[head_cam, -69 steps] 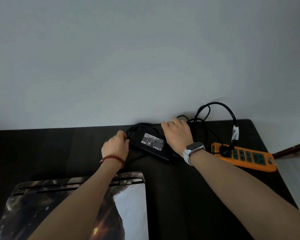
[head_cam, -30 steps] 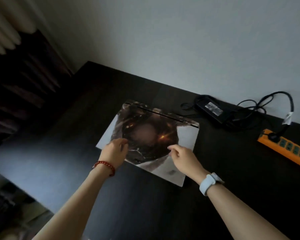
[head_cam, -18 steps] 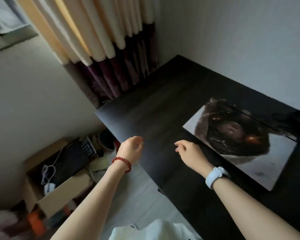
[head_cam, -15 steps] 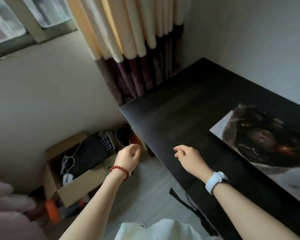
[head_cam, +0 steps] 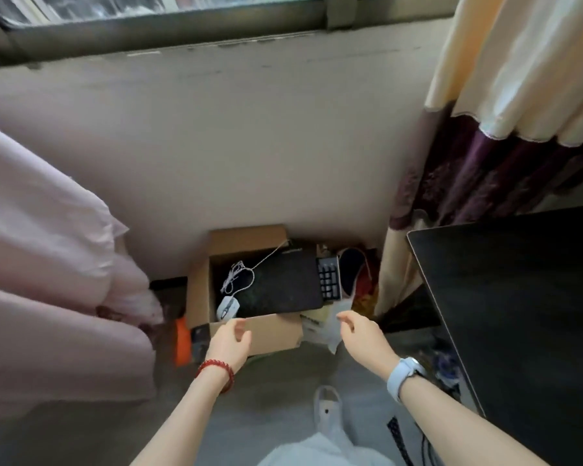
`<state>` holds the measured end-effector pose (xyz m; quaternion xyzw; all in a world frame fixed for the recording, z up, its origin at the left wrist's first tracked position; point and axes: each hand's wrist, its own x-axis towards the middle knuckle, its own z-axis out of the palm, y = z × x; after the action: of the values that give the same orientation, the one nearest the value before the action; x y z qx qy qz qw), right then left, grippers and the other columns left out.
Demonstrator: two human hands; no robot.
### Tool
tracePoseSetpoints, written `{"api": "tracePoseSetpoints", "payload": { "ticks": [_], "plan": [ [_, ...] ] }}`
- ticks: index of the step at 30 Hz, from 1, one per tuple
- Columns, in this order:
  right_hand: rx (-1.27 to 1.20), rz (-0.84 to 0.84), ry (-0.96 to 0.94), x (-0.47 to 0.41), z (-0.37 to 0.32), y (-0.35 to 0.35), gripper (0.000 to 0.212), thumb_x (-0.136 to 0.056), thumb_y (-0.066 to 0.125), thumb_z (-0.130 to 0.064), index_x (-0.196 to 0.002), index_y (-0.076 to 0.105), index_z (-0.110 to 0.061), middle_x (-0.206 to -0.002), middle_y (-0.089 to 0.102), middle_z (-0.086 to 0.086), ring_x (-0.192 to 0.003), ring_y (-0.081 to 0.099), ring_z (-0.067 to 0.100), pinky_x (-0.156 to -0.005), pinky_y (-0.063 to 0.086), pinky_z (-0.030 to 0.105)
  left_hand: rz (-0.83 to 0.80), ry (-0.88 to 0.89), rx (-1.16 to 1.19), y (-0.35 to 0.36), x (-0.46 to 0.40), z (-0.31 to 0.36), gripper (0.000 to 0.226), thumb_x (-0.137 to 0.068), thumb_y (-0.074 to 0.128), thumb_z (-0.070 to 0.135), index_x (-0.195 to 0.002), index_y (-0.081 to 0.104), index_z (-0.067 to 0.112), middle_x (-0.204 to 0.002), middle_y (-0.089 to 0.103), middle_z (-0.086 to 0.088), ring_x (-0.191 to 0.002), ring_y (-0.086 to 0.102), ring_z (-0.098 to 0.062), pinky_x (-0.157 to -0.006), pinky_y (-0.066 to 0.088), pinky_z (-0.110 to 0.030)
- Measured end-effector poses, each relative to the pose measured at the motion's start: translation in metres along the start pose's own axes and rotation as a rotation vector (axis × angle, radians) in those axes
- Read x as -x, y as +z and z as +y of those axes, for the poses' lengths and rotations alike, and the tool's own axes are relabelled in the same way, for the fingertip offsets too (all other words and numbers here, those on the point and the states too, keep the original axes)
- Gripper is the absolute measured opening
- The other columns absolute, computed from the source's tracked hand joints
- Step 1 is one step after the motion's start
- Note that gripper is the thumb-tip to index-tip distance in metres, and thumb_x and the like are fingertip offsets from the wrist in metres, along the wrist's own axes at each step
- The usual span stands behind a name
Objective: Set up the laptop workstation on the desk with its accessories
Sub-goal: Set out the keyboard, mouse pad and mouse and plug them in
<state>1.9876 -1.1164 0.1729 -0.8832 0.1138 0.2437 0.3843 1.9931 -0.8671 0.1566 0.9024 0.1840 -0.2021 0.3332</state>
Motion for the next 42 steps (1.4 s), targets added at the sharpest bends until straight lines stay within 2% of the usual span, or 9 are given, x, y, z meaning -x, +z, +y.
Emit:
{"api": "tracePoseSetpoints", "payload": {
  "ticks": [12,19,22,25,27,29,32,36,42],
  "plan": [
    [0.891,-0.043,-0.316,-0.269,-0.003,0.038,0.057,-0.09,0.043,-0.045,-0.139,0.029,-0.019,-0.139,0.041,0.006,-0.129,0.035,0.027,-0.106,0.029,0.042,-0.03,-0.124,-0.169,0.059,-0.242,-0.029,0.084,-0.084,0.06,0.042,-0.146,0.007,0.024,-0.154,0.011,-0.01,-0.137,0.021,-0.034,-0.11,0.029,-0.045],
    [0.989,-0.208,-0.249,-0.371,0.013,0.089,0.098,-0.074,0.052,-0.069,-0.147,-0.001,-0.031,-0.154,0.014,0.008,-0.138,0.018,0.036,-0.109,0.017,0.057,-0.047,-0.101,-0.345,0.09,-0.361,-0.061,0.107,-0.072,0.066,0.058,-0.144,-0.01,0.035,-0.155,-0.013,-0.006,-0.142,-0.007,-0.03,-0.109,0.023,-0.054],
    [0.951,-0.289,-0.117,-0.385,0.02,0.1,0.104,-0.068,0.055,-0.073,-0.145,-0.007,-0.038,-0.153,0.014,0.007,-0.127,0.036,0.037,-0.101,0.032,0.049,-0.054,-0.12,-0.411,0.096,-0.386,-0.074,0.112,-0.067,0.063,0.066,-0.141,-0.015,0.038,-0.155,-0.003,-0.009,-0.142,-0.007,-0.03,-0.111,0.012,-0.056],
    [0.949,-0.273,-0.081,-0.392,0.019,0.102,0.108,-0.064,0.056,-0.077,-0.145,0.002,-0.031,-0.142,0.029,0.013,-0.115,0.049,0.036,-0.093,0.038,0.044,0.038,-0.048,-0.525,0.096,-0.397,-0.084,0.103,-0.072,0.059,0.064,-0.143,-0.01,0.036,-0.143,0.032,-0.015,-0.136,0.02,-0.035,-0.11,0.012,-0.056],
    [0.976,-0.229,-0.117,-0.389,0.018,0.102,0.1,-0.064,0.057,-0.076,-0.138,0.023,-0.019,-0.13,0.042,0.012,-0.11,0.052,0.034,-0.089,0.039,0.044,0.054,0.046,-0.557,0.095,-0.395,-0.082,0.093,-0.08,0.056,0.054,-0.145,-0.004,0.027,-0.127,0.047,-0.016,-0.117,0.046,-0.035,-0.108,0.022,-0.054],
    [0.986,-0.189,-0.192,-0.383,0.02,0.102,0.086,-0.065,0.056,-0.075,-0.124,0.037,-0.015,-0.119,0.05,0.01,-0.104,0.054,0.032,-0.086,0.04,0.043,0.04,0.114,-0.517,0.095,-0.388,-0.076,0.084,-0.086,0.055,0.039,-0.147,0.001,0.018,-0.121,0.048,-0.018,-0.088,0.058,-0.036,-0.088,0.047,-0.048],
    [0.998,-0.172,-0.282,-0.376,0.022,0.099,0.08,-0.067,0.051,-0.077,-0.115,0.042,-0.013,-0.11,0.054,0.011,-0.096,0.056,0.031,-0.082,0.04,0.042,0.017,0.169,-0.501,0.098,-0.374,-0.068,0.066,-0.09,0.05,0.023,-0.146,0.015,0.012,-0.12,0.046,-0.021,-0.065,0.057,-0.036,-0.053,0.048,-0.04],
    [0.99,-0.136,-0.393,-0.371,0.021,0.091,0.077,-0.068,0.047,-0.078,-0.108,0.045,-0.011,-0.101,0.057,0.011,-0.085,0.059,0.03,-0.076,0.041,0.04,0.01,0.219,-0.546,0.096,-0.363,-0.064,0.04,-0.094,0.042,0.012,-0.133,0.041,0.005,-0.112,0.052,-0.022,-0.061,0.057,-0.037,-0.05,0.048,-0.042],
    [1.018,-0.116,-0.487,-0.364,0.016,0.08,0.074,-0.07,0.048,-0.076,-0.099,0.045,-0.008,-0.095,0.057,0.01,-0.075,0.06,0.029,-0.062,0.038,0.035,0.025,0.277,-0.602,0.082,-0.348,-0.06,0.034,-0.088,0.053,0.001,-0.122,0.05,0.004,-0.098,0.058,-0.02,-0.051,0.057,-0.037,-0.043,0.042,-0.038]
  ]
}}
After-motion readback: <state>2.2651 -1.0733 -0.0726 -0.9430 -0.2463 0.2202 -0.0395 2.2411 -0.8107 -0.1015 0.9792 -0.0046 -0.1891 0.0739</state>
